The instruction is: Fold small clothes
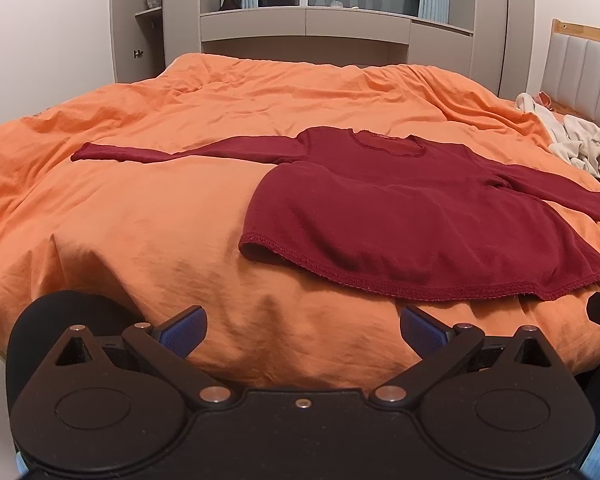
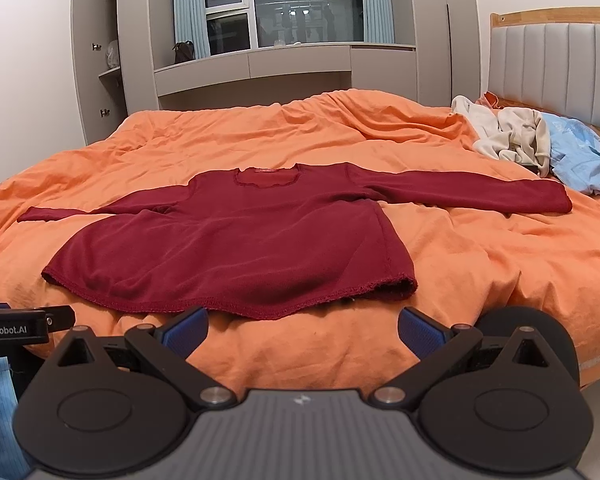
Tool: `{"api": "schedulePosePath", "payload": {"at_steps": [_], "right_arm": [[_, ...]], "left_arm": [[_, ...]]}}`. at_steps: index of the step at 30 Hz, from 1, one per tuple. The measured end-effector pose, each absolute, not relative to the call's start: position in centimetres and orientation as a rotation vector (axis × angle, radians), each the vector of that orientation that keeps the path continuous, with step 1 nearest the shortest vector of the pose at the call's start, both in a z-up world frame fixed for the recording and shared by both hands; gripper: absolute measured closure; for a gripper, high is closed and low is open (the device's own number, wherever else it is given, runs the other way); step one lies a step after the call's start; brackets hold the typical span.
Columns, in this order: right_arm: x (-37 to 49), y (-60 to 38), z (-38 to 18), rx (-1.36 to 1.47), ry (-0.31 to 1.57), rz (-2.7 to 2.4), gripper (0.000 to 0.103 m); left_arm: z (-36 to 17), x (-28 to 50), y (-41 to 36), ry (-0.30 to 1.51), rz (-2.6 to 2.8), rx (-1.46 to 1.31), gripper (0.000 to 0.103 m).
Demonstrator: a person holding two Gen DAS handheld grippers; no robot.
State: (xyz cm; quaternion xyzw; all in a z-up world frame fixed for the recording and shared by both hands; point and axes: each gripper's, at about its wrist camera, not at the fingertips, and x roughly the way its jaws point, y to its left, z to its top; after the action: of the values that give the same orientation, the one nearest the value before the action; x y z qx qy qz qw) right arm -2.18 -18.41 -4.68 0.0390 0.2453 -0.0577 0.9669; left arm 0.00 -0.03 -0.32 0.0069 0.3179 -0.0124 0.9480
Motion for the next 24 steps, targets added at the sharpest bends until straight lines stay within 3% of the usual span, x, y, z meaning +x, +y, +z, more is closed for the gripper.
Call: {"api": "schedulePosePath", "payload": {"at_steps": [24], "right_arm": [[-2.37, -18.39, -5.06, 0.080, 0.507, -0.122, 0.000]], "left_arm": [[-0.41, -0.16, 0.26, 0.654, -0.016, -0.001, 0.001]]}}
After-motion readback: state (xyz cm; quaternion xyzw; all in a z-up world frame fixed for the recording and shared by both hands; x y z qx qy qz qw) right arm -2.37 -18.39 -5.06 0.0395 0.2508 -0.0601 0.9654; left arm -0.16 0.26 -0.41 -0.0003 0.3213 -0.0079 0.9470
